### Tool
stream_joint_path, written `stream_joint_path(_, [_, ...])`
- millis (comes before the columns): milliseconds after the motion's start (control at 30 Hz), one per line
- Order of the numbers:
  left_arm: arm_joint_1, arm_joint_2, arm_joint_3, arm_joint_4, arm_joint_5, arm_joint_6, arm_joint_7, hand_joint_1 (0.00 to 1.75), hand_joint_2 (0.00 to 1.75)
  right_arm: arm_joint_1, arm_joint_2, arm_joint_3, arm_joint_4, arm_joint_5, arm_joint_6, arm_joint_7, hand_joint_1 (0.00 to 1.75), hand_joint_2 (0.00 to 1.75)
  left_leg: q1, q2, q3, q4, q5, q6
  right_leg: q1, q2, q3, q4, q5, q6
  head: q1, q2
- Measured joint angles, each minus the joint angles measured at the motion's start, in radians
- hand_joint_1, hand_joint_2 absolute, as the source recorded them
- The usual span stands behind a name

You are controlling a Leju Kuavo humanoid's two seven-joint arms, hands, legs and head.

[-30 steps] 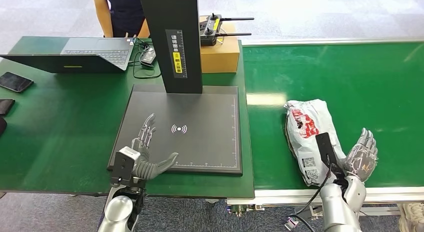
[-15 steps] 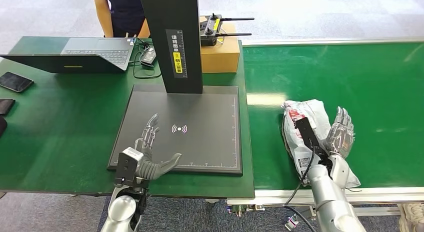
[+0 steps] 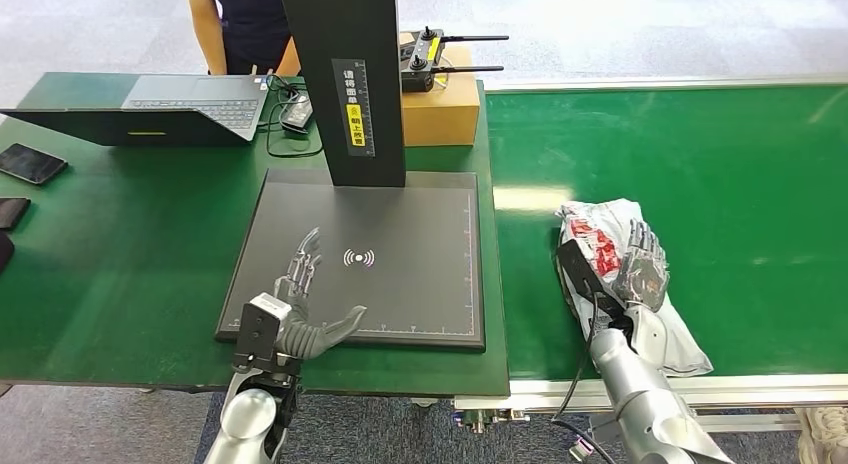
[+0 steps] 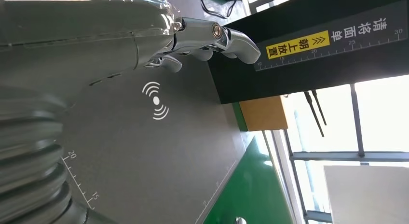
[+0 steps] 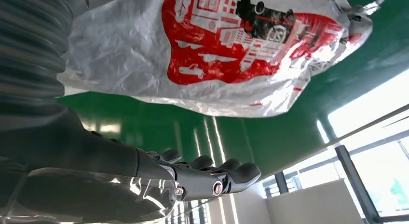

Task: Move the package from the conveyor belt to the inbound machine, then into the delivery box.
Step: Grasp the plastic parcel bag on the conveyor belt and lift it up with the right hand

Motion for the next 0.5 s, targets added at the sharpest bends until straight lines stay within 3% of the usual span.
stream_joint_path(367, [-0.008, 0.001, -0.021, 0.013, 0.017, 0.007, 0.001, 0.00, 1.75, 0.000, 0.008, 0.024, 0.082, 0.058, 0.086, 0.184, 0.00, 1.75, 0.000, 0.000, 0.000, 0.000, 0.000, 0.000, 0.000, 0.000, 0.000, 0.000, 0.000, 0.000, 0.000, 0.000])
stream_joint_path(500, [-0.008, 0.001, -0.022, 0.013, 0.017, 0.007, 0.001, 0.00, 1.75, 0.000, 0.008, 0.027, 0.094, 0.068, 0.088, 0.202, 0.00, 1.75, 0.000, 0.000, 0.000, 0.000, 0.000, 0.000, 0.000, 0.000, 0.000, 0.000, 0.000, 0.000, 0.000, 0.000])
